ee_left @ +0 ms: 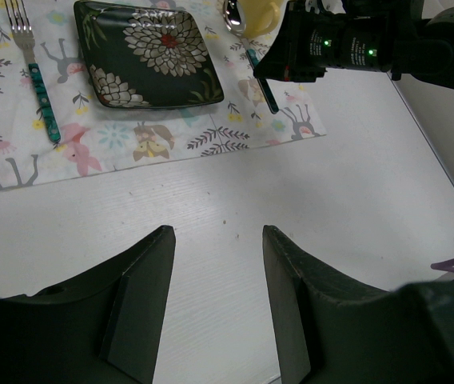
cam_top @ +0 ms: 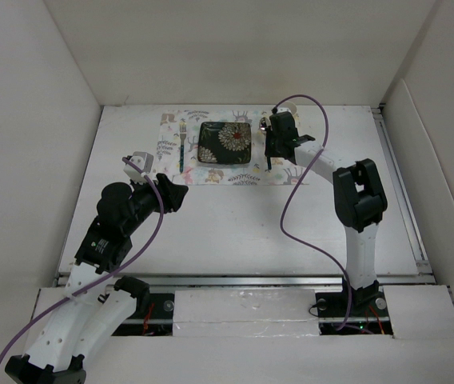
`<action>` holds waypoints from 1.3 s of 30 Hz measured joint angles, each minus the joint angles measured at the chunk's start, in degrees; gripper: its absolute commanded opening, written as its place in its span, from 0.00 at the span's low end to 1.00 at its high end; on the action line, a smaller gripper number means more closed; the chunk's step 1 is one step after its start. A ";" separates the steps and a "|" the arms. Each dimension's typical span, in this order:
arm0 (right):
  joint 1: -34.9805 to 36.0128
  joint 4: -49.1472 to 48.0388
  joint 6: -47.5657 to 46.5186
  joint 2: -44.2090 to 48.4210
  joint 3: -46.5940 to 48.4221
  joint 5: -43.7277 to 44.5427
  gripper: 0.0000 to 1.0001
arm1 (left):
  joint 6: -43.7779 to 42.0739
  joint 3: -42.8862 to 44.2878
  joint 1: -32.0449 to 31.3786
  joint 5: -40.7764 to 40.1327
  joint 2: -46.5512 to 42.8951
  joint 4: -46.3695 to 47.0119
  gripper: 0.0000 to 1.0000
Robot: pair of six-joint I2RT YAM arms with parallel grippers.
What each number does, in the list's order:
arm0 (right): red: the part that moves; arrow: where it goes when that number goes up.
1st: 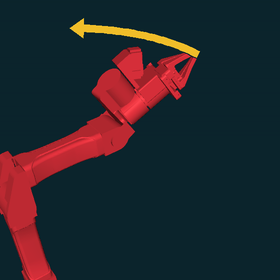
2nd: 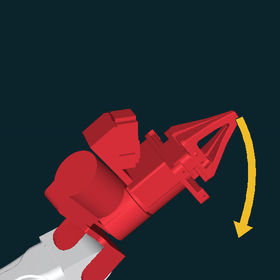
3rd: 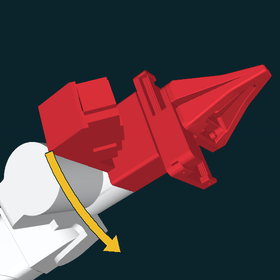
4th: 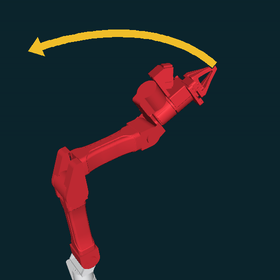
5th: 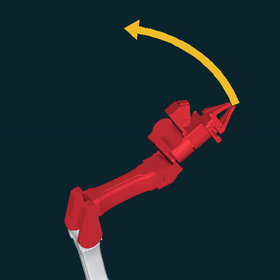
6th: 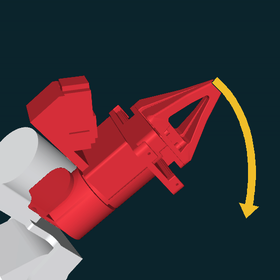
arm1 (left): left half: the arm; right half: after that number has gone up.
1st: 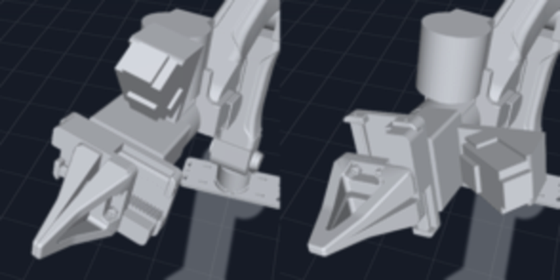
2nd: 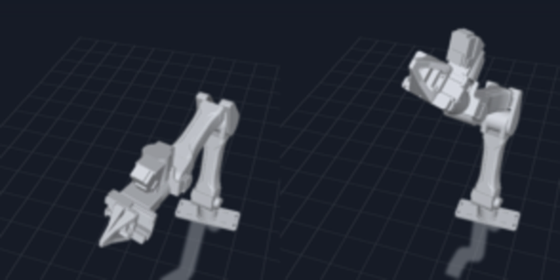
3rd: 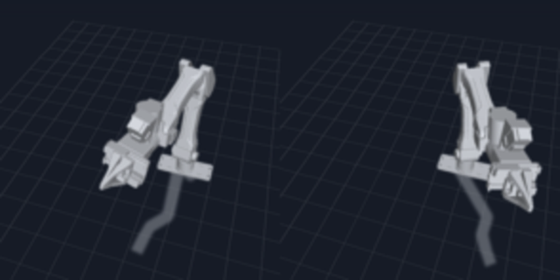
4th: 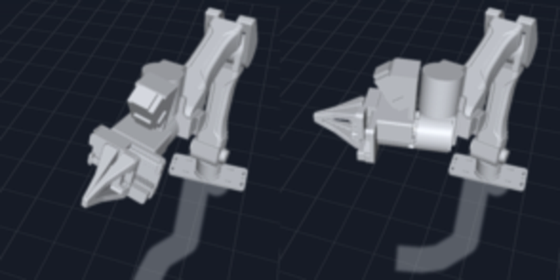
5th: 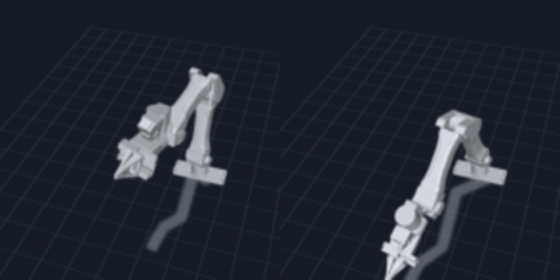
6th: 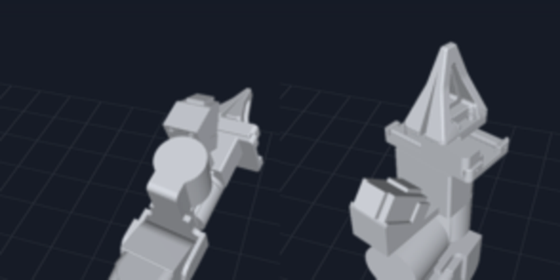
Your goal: Set the dinner table for one person
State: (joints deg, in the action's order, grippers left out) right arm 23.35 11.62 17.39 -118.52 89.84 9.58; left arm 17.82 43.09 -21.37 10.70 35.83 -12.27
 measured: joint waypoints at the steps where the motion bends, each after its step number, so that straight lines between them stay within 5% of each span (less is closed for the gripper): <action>1: -0.17 0.02 -0.07 -0.70 0.55 -0.20 0.00 | 0.00 0.00 0.00 -0.02 0.00 0.02 0.45; 24: -0.96 1.66 1.25 -8.50 5.27 1.57 0.00 | 0.00 0.00 0.00 0.02 0.79 0.00 0.45; 32: -1.66 1.36 1.16 -9.70 6.36 1.79 0.25 | 0.00 0.00 0.00 -0.15 1.25 0.02 0.46; 39: -1.38 -0.42 0.09 -7.76 3.19 2.01 0.58 | 0.00 0.00 0.00 -0.92 2.03 -0.15 0.72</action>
State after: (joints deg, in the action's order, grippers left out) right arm 21.98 11.20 17.47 -126.28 93.03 11.60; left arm 17.82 43.09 -21.37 9.78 37.87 -12.43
